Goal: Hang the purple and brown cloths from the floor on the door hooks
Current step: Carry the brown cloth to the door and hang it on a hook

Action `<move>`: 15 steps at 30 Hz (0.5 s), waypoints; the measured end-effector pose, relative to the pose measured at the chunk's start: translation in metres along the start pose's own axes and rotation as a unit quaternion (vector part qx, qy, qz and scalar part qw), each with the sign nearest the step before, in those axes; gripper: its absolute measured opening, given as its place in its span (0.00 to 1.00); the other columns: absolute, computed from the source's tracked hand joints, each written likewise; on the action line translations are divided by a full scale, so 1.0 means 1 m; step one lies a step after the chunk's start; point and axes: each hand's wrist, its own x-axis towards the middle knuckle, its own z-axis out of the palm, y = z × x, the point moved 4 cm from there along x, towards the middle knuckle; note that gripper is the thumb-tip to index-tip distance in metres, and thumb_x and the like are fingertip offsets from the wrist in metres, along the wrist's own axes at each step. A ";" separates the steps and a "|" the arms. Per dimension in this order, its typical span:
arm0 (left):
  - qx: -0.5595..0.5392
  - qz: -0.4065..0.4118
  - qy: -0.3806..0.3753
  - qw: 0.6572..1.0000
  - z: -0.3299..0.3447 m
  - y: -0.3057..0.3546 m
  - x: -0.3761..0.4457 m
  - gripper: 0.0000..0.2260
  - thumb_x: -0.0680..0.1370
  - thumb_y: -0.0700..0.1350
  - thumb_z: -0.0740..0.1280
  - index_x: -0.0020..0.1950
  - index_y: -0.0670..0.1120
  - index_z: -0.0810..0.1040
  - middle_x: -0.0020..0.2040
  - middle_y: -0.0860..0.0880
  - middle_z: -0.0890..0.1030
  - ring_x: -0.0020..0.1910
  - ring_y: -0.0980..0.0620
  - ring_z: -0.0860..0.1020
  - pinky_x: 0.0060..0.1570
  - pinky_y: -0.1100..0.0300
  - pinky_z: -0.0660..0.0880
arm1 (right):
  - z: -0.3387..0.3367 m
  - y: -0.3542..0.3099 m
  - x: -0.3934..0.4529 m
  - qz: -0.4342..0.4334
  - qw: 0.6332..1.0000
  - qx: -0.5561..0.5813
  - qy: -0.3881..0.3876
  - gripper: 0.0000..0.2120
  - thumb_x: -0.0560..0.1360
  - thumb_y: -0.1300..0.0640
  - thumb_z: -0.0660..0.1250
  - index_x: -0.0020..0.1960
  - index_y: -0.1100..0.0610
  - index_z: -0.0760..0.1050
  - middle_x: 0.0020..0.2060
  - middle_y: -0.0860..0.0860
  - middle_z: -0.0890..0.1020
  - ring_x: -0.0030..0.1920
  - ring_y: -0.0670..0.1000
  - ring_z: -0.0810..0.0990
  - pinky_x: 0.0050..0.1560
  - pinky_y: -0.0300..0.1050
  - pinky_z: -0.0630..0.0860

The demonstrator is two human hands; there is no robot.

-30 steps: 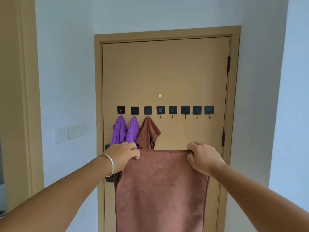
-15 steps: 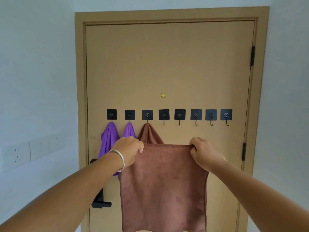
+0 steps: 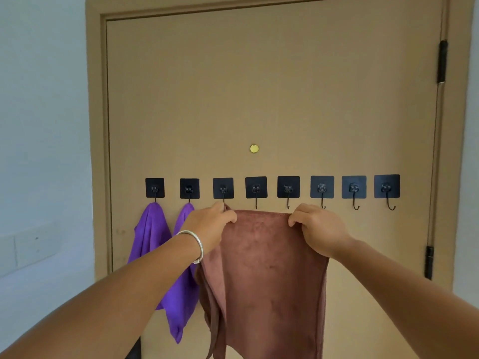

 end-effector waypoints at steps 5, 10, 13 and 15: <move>0.029 -0.005 -0.018 0.999 0.026 -0.007 0.041 0.35 0.72 0.30 0.58 0.72 0.60 0.64 0.49 0.53 0.61 0.37 0.50 0.70 0.33 0.56 0.64 | 0.029 0.023 0.035 0.053 0.997 0.051 0.026 0.12 0.76 0.58 0.60 0.54 0.48 0.79 0.51 0.44 0.78 0.49 0.50 0.78 0.43 0.46 0.75; 0.070 -0.049 -0.033 0.996 0.043 -0.017 0.072 0.33 0.74 0.32 0.58 0.74 0.59 0.61 0.56 0.47 0.65 0.35 0.49 0.68 0.31 0.58 0.61 | 0.049 0.030 0.073 0.052 0.997 0.038 0.045 0.12 0.78 0.54 0.61 0.59 0.47 0.78 0.51 0.46 0.77 0.46 0.52 0.79 0.38 0.45 0.73; 0.080 -0.064 -0.037 0.994 0.051 -0.022 0.084 0.31 0.75 0.35 0.58 0.75 0.58 0.60 0.60 0.46 0.66 0.35 0.49 0.68 0.30 0.59 0.59 | 0.060 0.033 0.090 0.052 0.998 0.006 0.028 0.15 0.80 0.57 0.57 0.63 0.48 0.76 0.51 0.48 0.75 0.43 0.53 0.77 0.38 0.47 0.75; 0.078 -0.067 -0.043 0.994 0.055 -0.023 0.091 0.29 0.76 0.37 0.57 0.75 0.57 0.60 0.62 0.45 0.66 0.35 0.48 0.69 0.29 0.59 0.59 | 0.067 0.034 0.096 0.058 0.998 -0.031 0.007 0.16 0.80 0.60 0.56 0.63 0.49 0.74 0.49 0.50 0.73 0.41 0.54 0.76 0.36 0.46 0.74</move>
